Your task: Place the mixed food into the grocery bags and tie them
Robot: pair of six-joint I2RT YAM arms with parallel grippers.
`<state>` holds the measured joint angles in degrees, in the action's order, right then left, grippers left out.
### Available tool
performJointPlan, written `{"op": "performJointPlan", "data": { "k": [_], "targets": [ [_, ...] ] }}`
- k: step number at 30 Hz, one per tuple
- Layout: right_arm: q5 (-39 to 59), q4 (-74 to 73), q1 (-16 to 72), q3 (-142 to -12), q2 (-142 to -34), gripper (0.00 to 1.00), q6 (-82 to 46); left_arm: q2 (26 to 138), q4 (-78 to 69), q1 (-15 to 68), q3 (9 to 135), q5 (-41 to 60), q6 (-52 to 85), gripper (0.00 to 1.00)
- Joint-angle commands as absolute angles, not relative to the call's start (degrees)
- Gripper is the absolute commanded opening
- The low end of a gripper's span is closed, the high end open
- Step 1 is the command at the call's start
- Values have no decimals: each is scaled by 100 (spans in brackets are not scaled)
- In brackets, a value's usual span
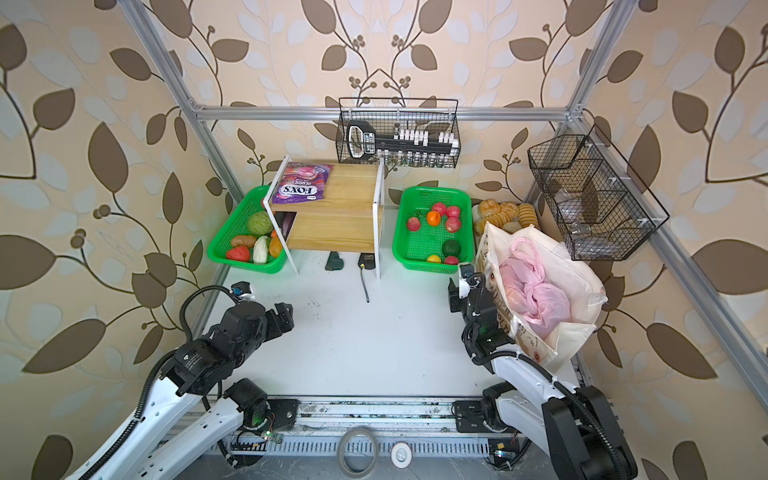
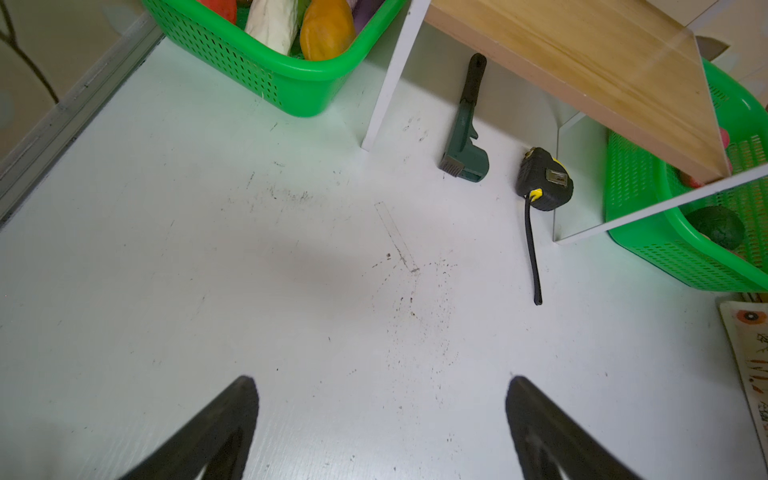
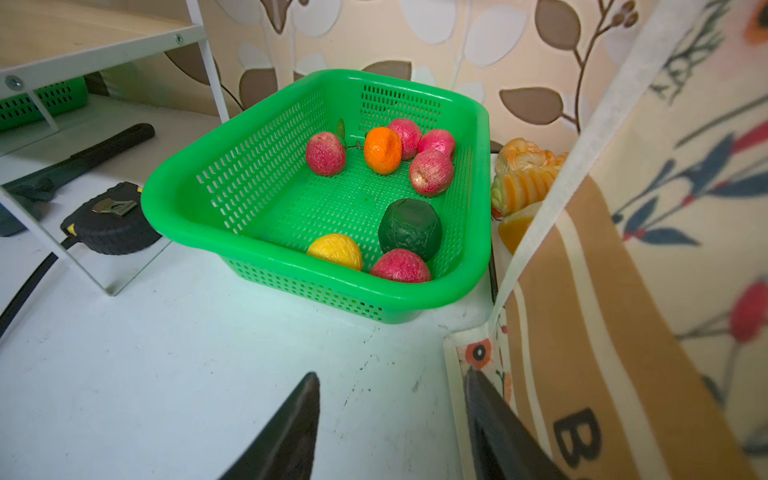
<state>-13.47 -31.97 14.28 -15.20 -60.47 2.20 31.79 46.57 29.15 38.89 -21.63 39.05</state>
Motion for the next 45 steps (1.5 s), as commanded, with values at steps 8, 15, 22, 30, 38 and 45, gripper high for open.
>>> {"op": "performJointPlan", "data": {
  "k": [8,15,22,30,38,45],
  "targets": [
    [-1181,-4852,1225,-502,-5866,58,939,3292,4170,2858,3675,-2860,3495,99],
    [-330,-6040,880,-173,-6362,60,884,3286,3487,2857,3337,-3394,3177,99],
    [-664,-6791,411,-645,-7838,62,283,3534,2467,2848,3034,-4074,2324,99],
    [-923,-5723,189,-1035,-7668,100,-92,3968,673,2638,2398,-4500,1757,99],
    [-1079,-5850,290,-984,-7687,100,-54,5341,-1276,2039,2012,-4800,805,99],
    [-975,-5818,233,-1011,-7701,100,-65,6890,-2836,1242,1964,-3647,566,99]
  ]
}}
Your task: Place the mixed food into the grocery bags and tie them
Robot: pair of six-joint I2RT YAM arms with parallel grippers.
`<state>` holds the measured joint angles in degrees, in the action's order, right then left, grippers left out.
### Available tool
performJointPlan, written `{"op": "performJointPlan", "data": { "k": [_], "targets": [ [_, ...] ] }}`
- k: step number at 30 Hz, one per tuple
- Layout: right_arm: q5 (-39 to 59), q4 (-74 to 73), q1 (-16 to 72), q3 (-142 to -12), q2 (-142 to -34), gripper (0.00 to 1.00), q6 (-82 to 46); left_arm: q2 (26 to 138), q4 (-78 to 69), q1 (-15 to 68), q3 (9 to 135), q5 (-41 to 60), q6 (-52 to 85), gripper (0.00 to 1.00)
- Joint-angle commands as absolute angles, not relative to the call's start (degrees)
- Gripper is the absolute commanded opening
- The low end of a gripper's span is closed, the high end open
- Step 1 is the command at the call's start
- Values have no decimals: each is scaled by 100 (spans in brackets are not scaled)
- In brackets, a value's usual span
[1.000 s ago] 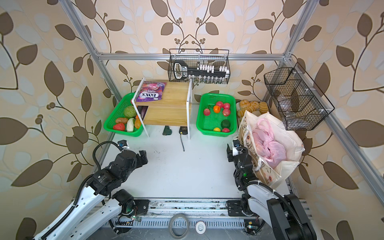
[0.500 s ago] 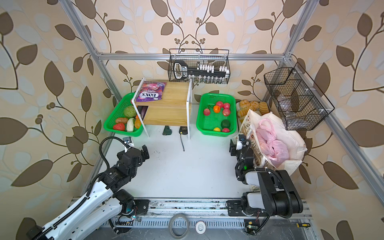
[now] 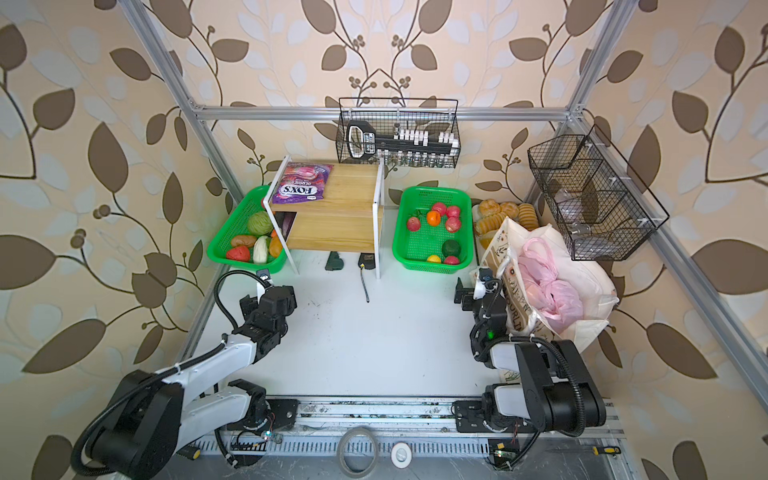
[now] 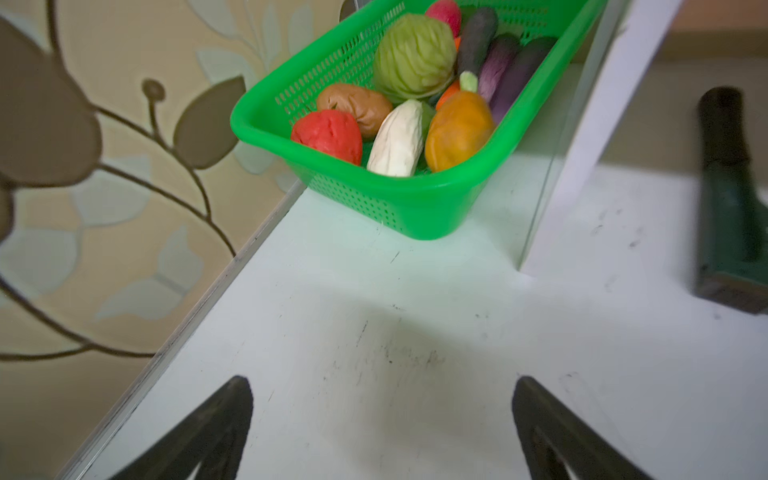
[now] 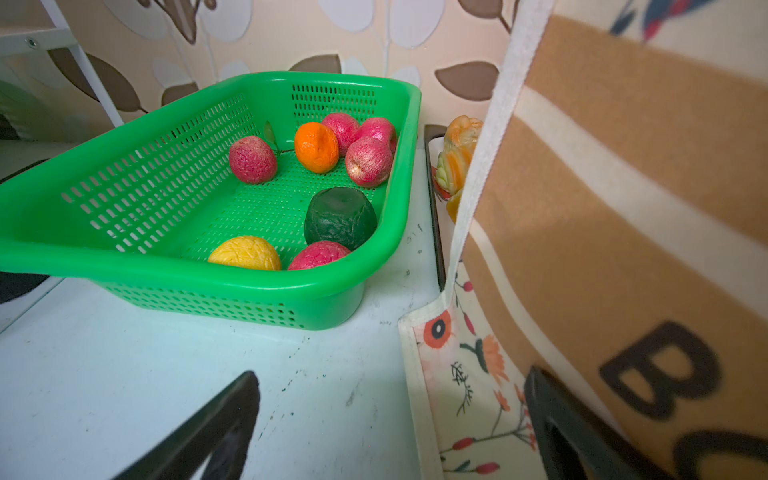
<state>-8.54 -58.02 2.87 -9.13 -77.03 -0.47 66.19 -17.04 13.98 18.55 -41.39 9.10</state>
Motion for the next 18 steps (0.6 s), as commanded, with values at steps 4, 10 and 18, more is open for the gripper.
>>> {"op": "performJointPlan", "data": {
  "k": [4,10,18],
  "targets": [
    [-976,-5814,237,-1010,-7699,100,-72,7514,-3655,870,2093,-2943,197,99],
    [-909,-5801,204,-1020,-7704,100,-82,8734,-5611,424,1605,-2317,121,99],
    [-905,-5801,202,-1020,-7697,100,-80,8619,-4482,125,2127,-2287,530,99]
  ]
}}
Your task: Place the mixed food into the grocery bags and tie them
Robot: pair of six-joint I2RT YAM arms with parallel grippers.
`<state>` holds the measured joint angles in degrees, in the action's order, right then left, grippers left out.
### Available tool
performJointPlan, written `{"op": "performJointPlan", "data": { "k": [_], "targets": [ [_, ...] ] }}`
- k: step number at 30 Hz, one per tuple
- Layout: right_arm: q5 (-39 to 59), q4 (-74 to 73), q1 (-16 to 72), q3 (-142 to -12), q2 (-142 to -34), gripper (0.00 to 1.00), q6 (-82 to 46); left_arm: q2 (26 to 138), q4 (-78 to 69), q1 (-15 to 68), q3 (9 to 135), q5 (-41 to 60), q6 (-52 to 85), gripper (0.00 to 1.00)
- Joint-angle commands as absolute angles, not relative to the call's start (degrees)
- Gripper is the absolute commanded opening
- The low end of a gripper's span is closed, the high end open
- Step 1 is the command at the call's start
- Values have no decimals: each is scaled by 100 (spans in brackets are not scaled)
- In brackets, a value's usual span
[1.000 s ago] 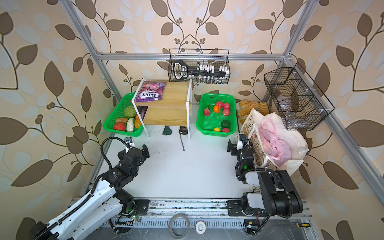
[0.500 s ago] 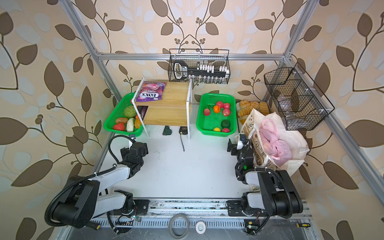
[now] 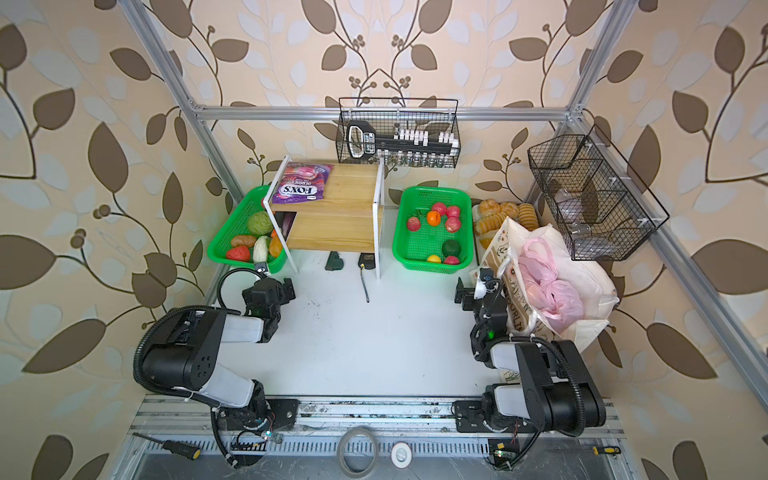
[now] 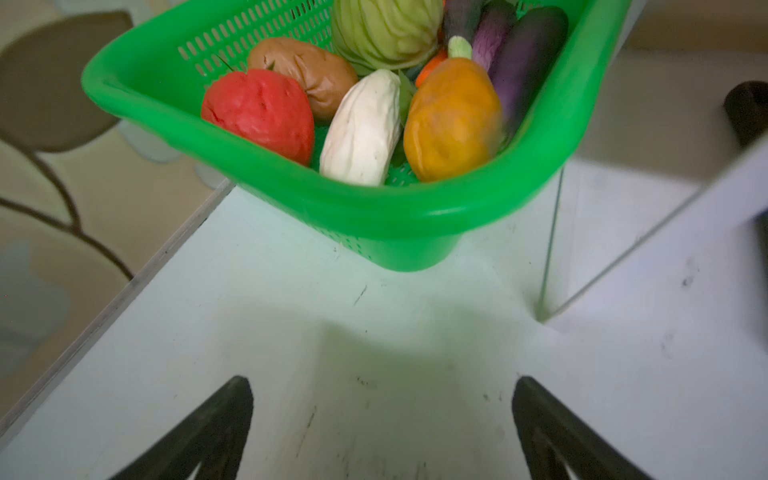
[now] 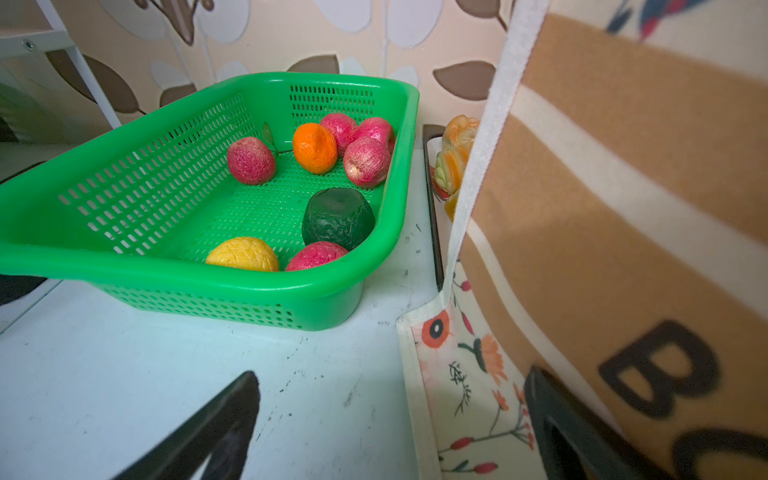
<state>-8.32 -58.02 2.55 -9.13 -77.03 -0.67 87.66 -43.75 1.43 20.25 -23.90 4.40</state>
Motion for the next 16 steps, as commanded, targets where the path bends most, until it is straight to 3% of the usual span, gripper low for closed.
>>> {"op": "performJointPlan", "data": {
  "k": [1,16],
  "targets": [
    [-901,-5801,200,-1020,-7693,100,-76,8610,-4502,130,2117,-2284,523,99],
    [-729,-5787,193,-1024,-7697,100,-24,8584,-4465,129,2109,-2288,536,99]
  ]
}}
